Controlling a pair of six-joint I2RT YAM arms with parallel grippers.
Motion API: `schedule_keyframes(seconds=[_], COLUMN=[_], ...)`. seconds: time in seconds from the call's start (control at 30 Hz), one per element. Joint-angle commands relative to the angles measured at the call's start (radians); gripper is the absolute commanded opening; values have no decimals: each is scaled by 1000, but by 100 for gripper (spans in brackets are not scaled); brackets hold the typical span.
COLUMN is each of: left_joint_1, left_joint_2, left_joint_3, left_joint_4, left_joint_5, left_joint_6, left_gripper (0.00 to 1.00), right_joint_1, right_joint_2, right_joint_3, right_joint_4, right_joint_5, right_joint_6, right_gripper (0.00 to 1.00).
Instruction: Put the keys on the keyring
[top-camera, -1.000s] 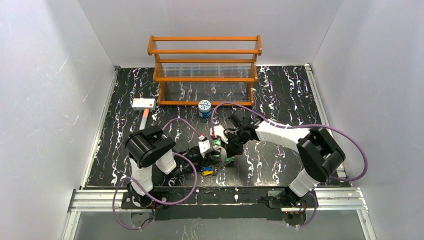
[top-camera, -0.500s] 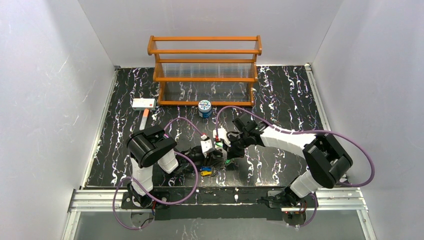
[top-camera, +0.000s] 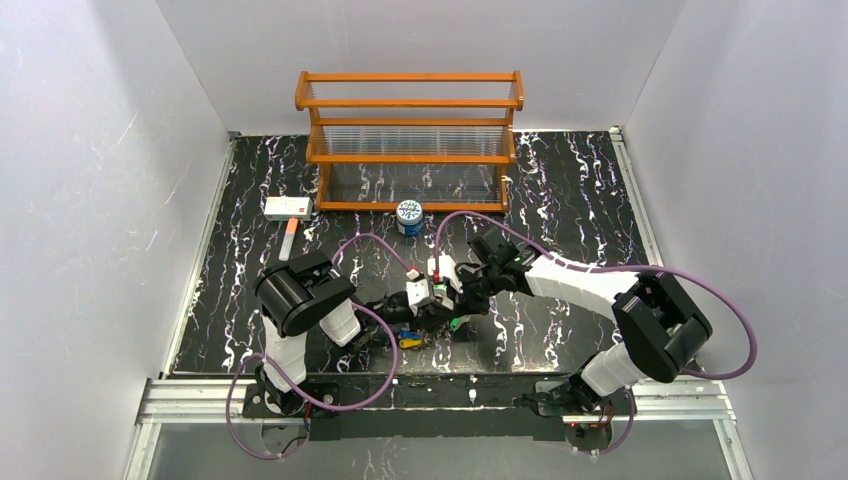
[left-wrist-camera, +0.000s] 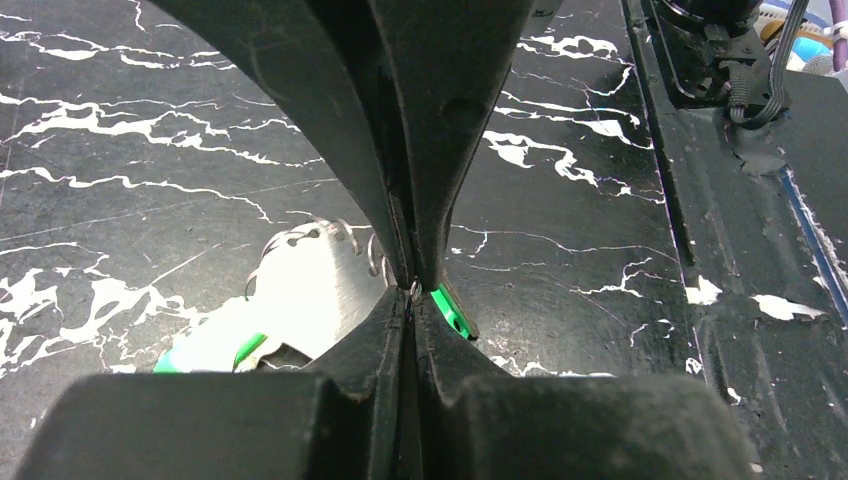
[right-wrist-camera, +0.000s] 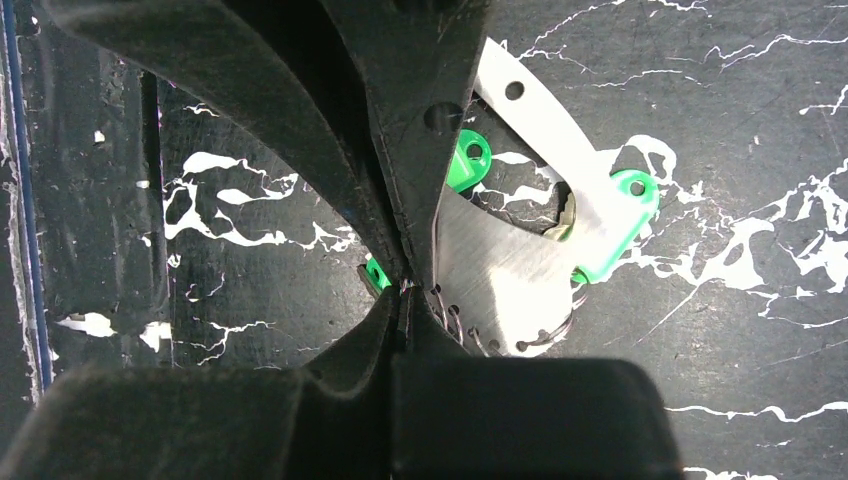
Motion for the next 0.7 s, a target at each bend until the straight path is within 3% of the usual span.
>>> schedule_keyframes(seconds=[0.0,0.23,0.37,0.47,0.67], left_joint_1=[-8,-7,-7,-7,-5], left_joint_2=[11,-37,-99,-144,-249], left_joint_3=[5,-17,-34,-39,-67], left_joint_4=[219,218,219,219,218], left_joint_5=[1,-98,-179,-215,-309], left_joint_6=[6,-37,-106,-148,-169], left_gripper=[0,0,0,0,0], right_joint_1=[3,2,-19,-57,-171], right_joint_2=[-36,-49,-108,-193,-322], right_joint_3=[9,7,-37,-100,-218], right_joint_4=[48,71,181,295,484], right_joint_5=[-50,3,23,13,-127], right_joint_6=[7,32,81,144,217], right_gripper=[1,2,28,41,46])
